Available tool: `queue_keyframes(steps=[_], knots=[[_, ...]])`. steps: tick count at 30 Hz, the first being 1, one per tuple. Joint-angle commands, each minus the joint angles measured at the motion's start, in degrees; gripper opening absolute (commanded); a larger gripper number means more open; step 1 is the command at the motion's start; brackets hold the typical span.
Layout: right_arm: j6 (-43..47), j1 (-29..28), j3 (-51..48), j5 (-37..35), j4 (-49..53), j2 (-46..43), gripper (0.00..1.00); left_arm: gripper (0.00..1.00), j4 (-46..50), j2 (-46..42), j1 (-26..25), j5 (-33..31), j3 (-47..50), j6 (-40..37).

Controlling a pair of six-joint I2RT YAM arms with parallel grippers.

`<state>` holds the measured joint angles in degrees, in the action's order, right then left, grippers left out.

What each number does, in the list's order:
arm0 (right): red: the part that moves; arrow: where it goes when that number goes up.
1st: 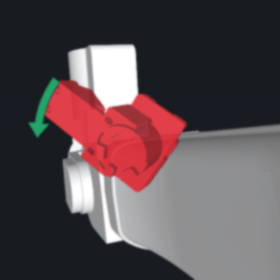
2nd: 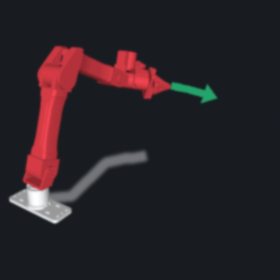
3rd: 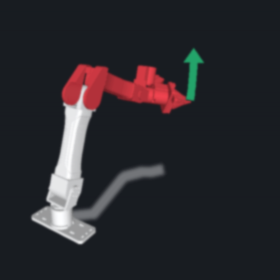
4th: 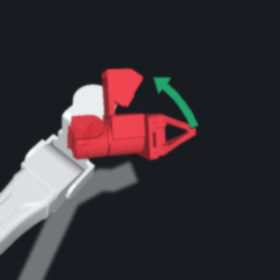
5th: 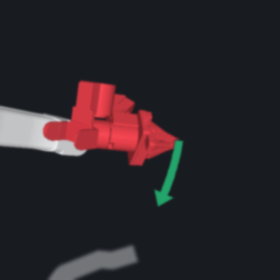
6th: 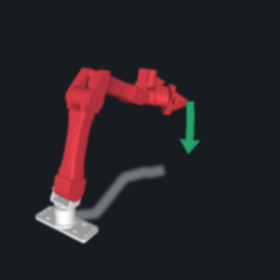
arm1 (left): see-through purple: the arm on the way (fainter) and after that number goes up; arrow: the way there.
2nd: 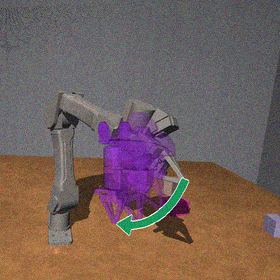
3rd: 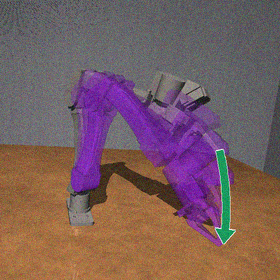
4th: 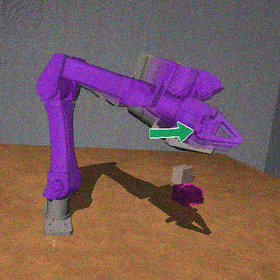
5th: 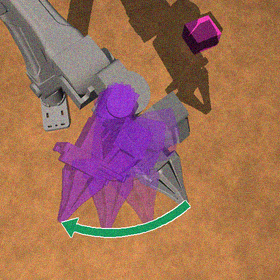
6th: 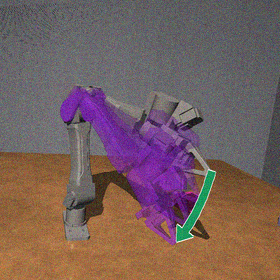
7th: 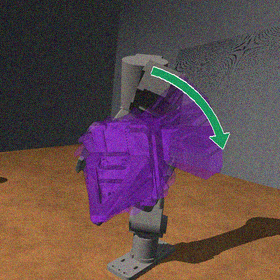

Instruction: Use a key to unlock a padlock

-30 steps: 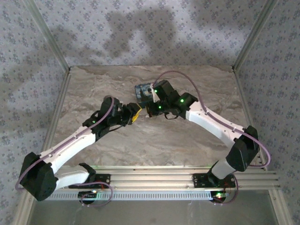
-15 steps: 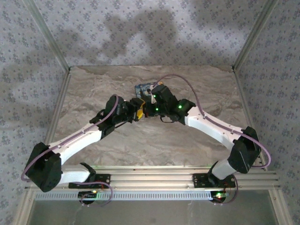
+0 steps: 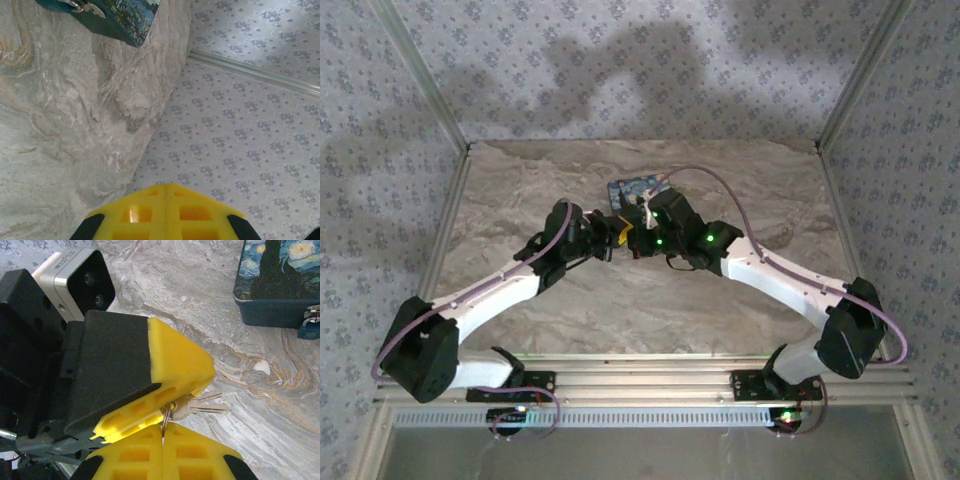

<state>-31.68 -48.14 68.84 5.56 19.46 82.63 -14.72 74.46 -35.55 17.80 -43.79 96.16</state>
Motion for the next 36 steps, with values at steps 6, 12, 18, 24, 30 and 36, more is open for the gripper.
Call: queue_keyframes(steps=[6,12,18,24,30,36], knots=[[4.4,0.1,-1.6,-1.3,0.4,-5.8,0.21,0.00,4.7,-4.9,1.6,2.1,-2.8,-18.1],[7.6,2.0,-3.8,1.9,0.8,-10.8,0.47,0.00,7.8,-7.2,2.8,2.5,-4.9,-30.8],[5.1,9.0,-8.7,14.1,-1.9,-17.5,0.51,0.00,6.7,-7.3,4.0,8.1,-7.7,-47.0],[-2.3,14.0,-12.8,24.2,-10.6,-19.0,0.50,0.00,3.2,-7.9,4.3,16.9,-10.7,-61.0],[-14.3,14.5,-15.5,25.3,-24.9,-18.3,0.48,0.00,1.8,-6.9,4.6,21.0,-12.6,-60.8],[-20.3,11.5,-15.3,22.5,-31.8,-16.2,0.44,0.00,-6.5,-7.0,4.6,18.5,-9.4,-53.9]])
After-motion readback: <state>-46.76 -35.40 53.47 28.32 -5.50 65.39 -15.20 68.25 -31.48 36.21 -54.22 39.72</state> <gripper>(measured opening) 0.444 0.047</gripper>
